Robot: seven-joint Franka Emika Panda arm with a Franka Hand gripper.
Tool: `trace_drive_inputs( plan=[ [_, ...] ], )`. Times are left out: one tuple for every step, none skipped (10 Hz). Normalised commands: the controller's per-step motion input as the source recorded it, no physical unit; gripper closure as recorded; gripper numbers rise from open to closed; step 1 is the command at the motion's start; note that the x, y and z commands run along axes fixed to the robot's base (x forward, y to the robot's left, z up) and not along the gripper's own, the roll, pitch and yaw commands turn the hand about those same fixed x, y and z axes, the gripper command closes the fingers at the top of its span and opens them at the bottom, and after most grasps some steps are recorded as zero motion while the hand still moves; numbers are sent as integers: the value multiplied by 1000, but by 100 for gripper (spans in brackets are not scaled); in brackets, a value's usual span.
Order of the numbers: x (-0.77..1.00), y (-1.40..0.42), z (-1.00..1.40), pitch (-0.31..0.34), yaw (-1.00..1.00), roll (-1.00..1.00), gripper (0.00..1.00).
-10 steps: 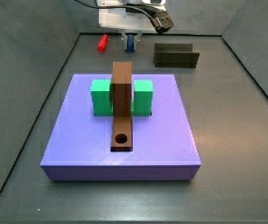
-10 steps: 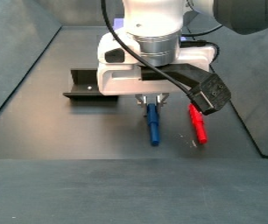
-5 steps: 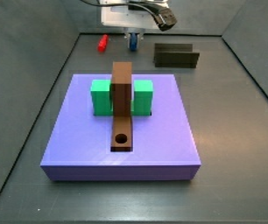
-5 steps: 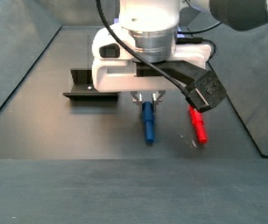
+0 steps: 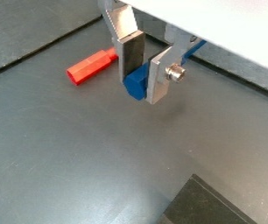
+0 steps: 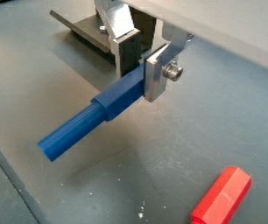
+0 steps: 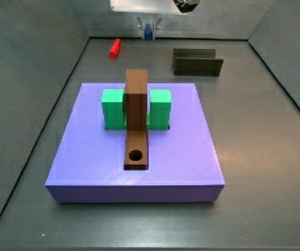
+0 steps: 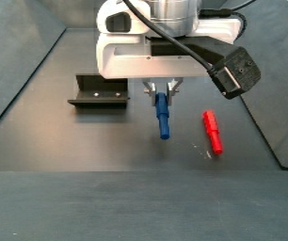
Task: Pick up the blue object. Move up. Place the blue object on the fixture. Regrasp the blue object. Move to above the board. Insert the blue object.
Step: Place the blue object on the fixture.
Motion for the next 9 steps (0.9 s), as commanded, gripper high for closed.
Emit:
trace_drive_inputs(
  plan=[
    [223, -166, 0, -57, -51, -174, 100],
    [846, -143, 46, 60, -111, -629, 100],
    [889, -51, 237, 83, -217, -903, 100],
    [869, -91, 191, 40, -197, -874, 100],
    [891, -103, 197, 74, -183, -866, 100],
    [900, -106, 180, 80, -177, -851, 100],
    [817, -211, 63, 0, -160, -740, 100],
    [840, -229, 26, 0, -140, -709, 100],
    [863, -237, 37, 0, -129, -703, 100]
  ],
)
